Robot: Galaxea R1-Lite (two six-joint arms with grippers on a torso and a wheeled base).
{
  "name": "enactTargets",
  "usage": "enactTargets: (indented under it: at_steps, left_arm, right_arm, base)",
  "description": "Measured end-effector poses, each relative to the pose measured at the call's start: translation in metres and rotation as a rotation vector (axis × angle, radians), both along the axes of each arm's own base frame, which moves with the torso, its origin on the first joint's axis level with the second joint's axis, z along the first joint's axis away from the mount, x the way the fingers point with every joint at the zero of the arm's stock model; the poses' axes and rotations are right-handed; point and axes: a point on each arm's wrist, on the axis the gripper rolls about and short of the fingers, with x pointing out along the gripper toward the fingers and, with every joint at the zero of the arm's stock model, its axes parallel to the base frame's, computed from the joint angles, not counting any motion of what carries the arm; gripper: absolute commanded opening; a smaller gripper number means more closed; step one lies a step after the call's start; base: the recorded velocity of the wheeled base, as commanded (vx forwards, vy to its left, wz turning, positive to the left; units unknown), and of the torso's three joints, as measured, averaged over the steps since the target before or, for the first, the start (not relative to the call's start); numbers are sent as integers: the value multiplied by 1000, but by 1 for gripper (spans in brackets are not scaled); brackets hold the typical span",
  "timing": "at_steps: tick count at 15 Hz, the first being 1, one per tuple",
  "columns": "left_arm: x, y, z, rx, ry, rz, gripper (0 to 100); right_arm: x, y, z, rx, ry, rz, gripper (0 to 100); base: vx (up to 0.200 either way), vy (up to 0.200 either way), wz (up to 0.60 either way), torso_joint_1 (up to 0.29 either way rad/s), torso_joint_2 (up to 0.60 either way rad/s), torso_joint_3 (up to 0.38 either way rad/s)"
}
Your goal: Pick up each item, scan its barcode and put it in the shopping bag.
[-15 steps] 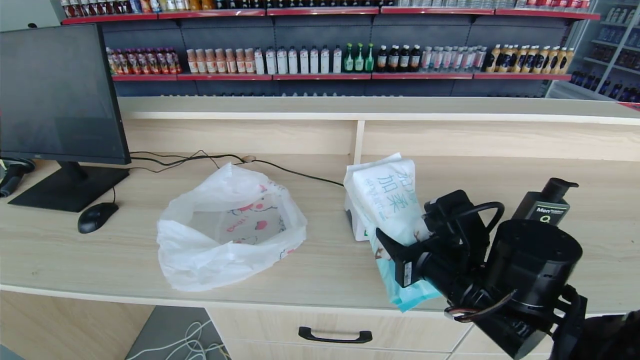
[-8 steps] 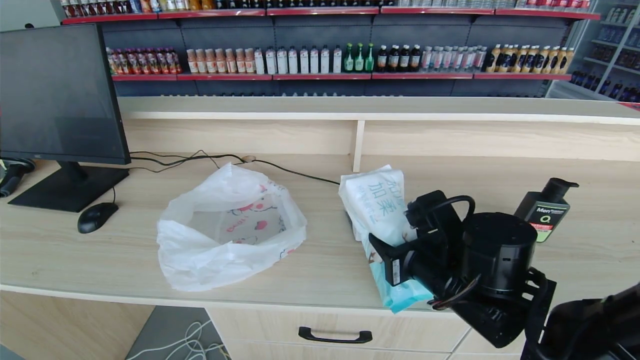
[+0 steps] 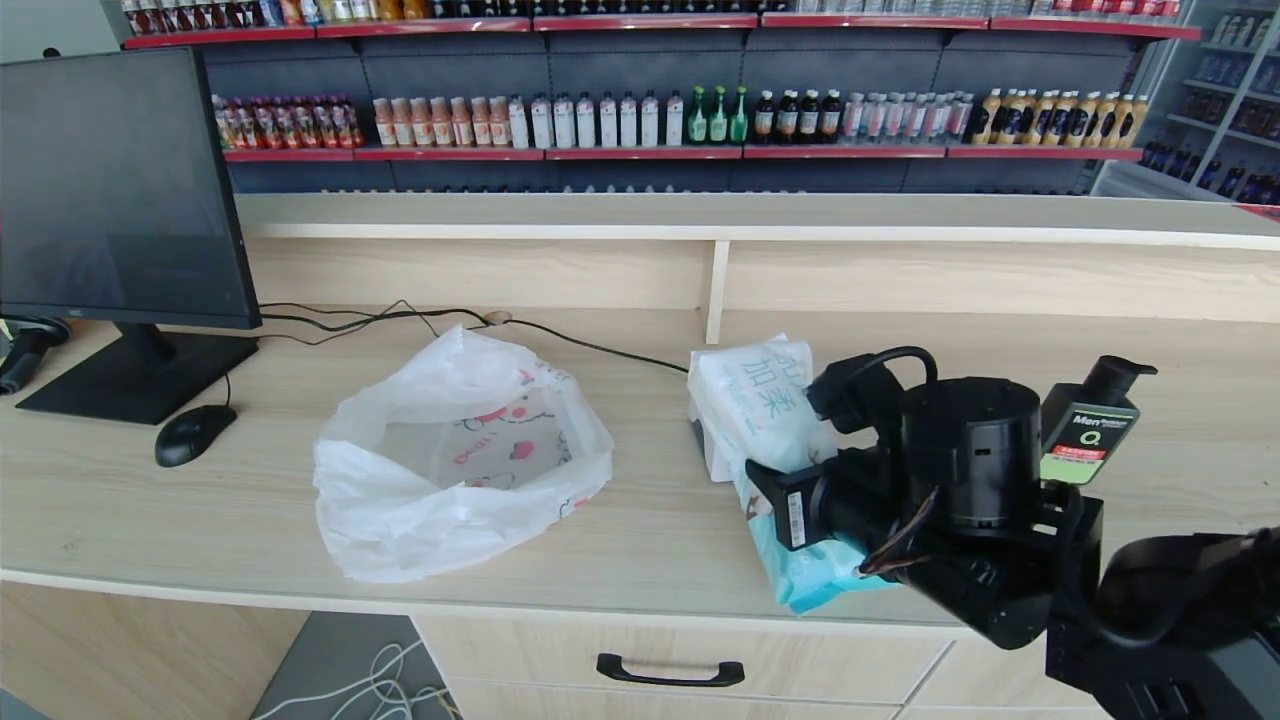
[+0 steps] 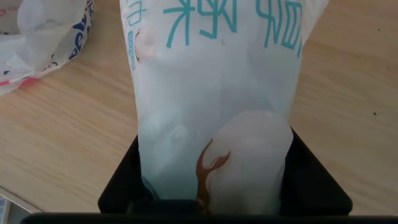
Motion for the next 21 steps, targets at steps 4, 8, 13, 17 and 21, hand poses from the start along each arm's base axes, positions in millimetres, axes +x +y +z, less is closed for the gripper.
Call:
enactTargets:
  at_steps: [4,8,13,17,21]
  left_arm:
    - [0,0,0,0,0,0,100]
    - [0,0,0,0,0,-1,100]
    - [0,0,0,0,0,0,100]
    - [0,0,0,0,0,-1,100]
    - [0,0,0,0,0,-1,100]
  right_arm:
    - [-2,-6,10,26,11,-20,0]
    - [1,-11,13,40,9,-43,0]
    - [4,-15,11,44,15,-53,0]
    - [6,-14,18,60,-4,-52,0]
    - [4,-15,31,87,-48,-51,0]
  base:
    - [0,0,0,0,0,0]
    - [0,0,0,0,0,0]
    - [0,0,0,0,0,0]
    - [0,0,0,0,0,0]
    - [0,0,0,0,0,0]
